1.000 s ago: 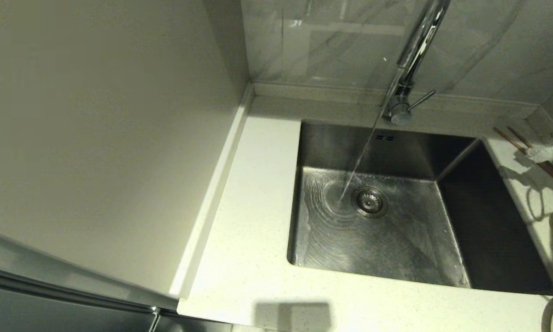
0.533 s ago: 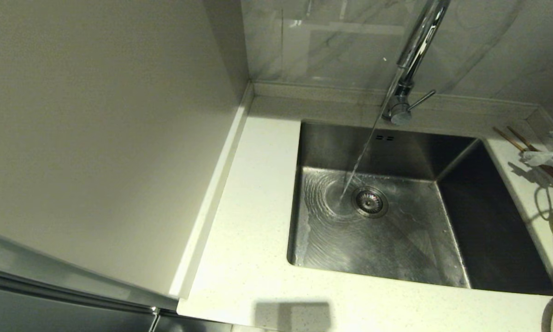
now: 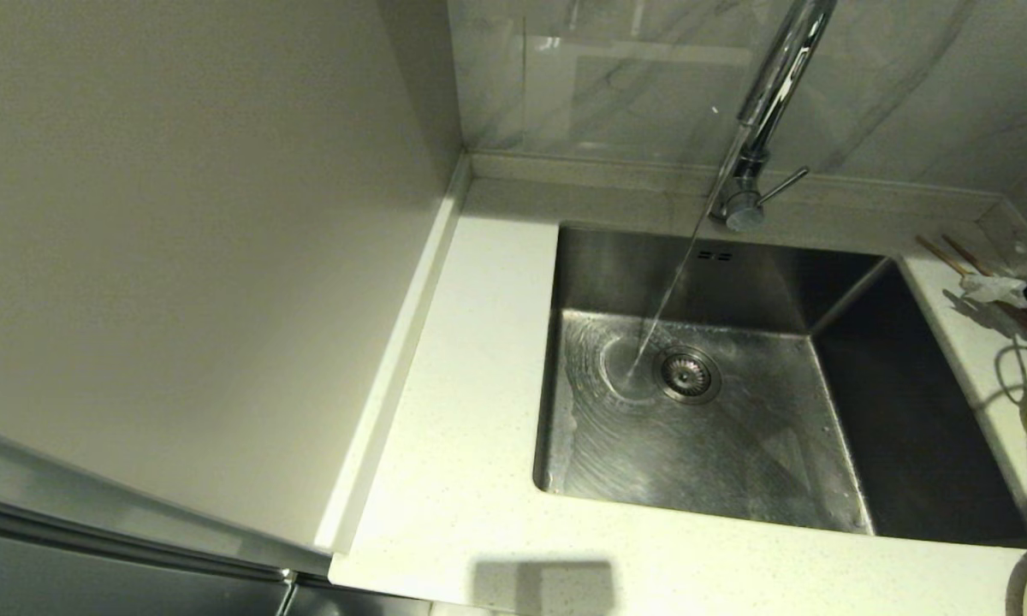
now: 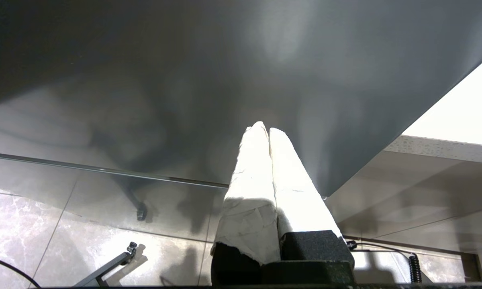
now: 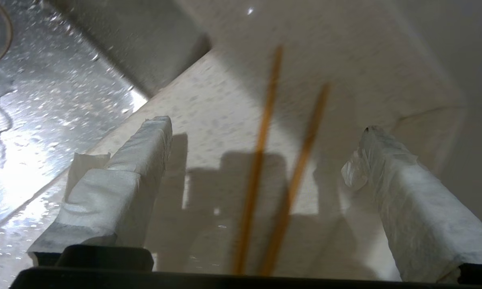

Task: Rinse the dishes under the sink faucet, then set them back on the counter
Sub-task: Pick up the chopsticks

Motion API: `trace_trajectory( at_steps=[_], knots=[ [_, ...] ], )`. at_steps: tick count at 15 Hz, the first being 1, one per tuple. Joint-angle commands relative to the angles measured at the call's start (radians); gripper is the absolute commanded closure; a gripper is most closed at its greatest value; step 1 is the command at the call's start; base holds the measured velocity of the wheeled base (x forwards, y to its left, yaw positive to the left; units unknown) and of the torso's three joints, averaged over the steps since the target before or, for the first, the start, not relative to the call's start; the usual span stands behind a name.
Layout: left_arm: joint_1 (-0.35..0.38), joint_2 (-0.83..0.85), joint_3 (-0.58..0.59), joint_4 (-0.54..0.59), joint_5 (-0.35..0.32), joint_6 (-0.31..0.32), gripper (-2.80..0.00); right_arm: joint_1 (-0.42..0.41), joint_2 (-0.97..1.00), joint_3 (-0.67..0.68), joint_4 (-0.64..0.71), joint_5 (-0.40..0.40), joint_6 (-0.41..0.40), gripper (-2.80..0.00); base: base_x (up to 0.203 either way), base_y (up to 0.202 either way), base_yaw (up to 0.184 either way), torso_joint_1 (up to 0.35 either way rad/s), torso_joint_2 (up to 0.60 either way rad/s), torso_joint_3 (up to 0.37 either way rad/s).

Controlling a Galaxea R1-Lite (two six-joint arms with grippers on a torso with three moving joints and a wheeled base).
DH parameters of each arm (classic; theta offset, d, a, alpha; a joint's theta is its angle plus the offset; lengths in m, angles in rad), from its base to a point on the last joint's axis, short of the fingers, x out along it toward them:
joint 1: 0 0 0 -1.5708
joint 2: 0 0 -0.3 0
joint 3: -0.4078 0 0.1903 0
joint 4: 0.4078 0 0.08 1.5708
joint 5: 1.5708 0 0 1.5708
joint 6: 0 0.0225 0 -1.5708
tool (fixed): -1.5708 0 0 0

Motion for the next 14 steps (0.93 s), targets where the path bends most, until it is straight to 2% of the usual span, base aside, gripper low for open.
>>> trace_trajectory(
  at_steps=[1,6,11,14],
  knots=[
    [0.0,-0.002,0.0,0.0,0.001,-0.001,0.0,0.017,-0.004,0.018,-0.005,-0.013,-0.005,-2.8,0.0,0.0,0.0,0.0,0.0,0.0],
    [0.0,-0.002,0.0,0.0,0.001,-0.001,0.0,0.025,-0.038,-0.004,-0.006,-0.024,0.006,-2.8,0.0,0.0,0.0,0.0,0.0,0.0],
    [0.0,-0.002,0.0,0.0,0.001,-0.001,0.0,0.026,-0.107,-0.016,-0.001,-0.045,0.063,-2.8,0.0,0.0,0.0,0.0,0.0,0.0],
    [0.0,-0.002,0.0,0.0,0.001,-0.001,0.0,0.079,-0.085,-0.017,-0.044,-0.088,0.064,-2.8,0.0,0.0,0.0,0.0,0.0,0.0]
  ],
)
